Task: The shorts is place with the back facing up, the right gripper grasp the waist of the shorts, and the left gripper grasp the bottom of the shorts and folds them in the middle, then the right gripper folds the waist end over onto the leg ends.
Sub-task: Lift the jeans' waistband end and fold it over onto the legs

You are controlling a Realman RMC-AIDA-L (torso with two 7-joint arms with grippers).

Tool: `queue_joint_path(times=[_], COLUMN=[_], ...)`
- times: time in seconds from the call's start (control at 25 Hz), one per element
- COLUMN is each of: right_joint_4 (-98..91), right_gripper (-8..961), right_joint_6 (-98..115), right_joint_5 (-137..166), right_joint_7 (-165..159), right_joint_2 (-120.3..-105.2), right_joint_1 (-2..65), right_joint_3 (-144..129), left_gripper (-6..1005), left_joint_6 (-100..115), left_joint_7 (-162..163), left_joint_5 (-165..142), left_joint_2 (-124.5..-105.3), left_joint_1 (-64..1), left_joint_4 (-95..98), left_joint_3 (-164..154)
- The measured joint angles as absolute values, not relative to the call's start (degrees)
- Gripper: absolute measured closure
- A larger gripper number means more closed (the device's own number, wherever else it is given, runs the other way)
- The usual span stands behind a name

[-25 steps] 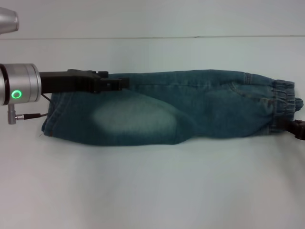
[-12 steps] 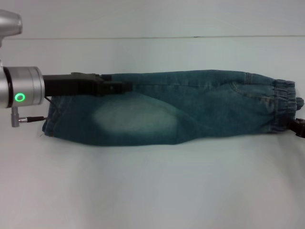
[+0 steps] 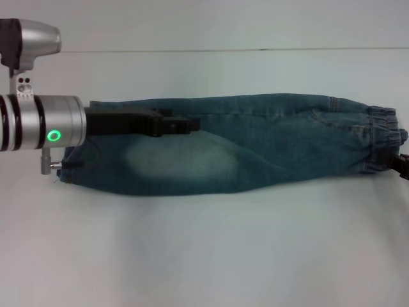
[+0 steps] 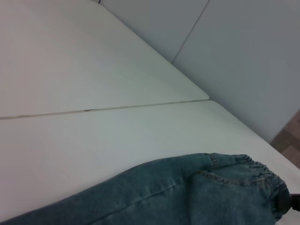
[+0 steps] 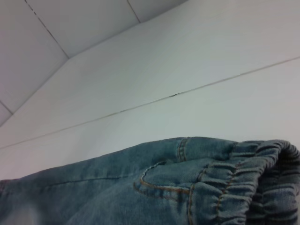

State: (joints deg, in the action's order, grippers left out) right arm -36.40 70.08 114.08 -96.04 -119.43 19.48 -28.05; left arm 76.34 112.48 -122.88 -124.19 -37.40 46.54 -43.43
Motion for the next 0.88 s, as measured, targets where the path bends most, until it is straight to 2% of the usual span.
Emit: queue_joint_path(times=[0.88], right_joint_4=[-44.57], right_gripper=[897], right_joint_6=[77.14], right_joint_5=[114.0], right_joint_7=[-99.43], right_joint_2=[-119.69], right_joint_1=[19.02], right_joint_3=[-26.26], left_gripper=[148], left_joint_6=[63.44], left_joint_7=[110.9], left_joint_5=[-109.24], left_joint_2=[-124.54], left_joint_1=[-37.84], left_joint_4=[39.51], left_joint_3=[-61.04])
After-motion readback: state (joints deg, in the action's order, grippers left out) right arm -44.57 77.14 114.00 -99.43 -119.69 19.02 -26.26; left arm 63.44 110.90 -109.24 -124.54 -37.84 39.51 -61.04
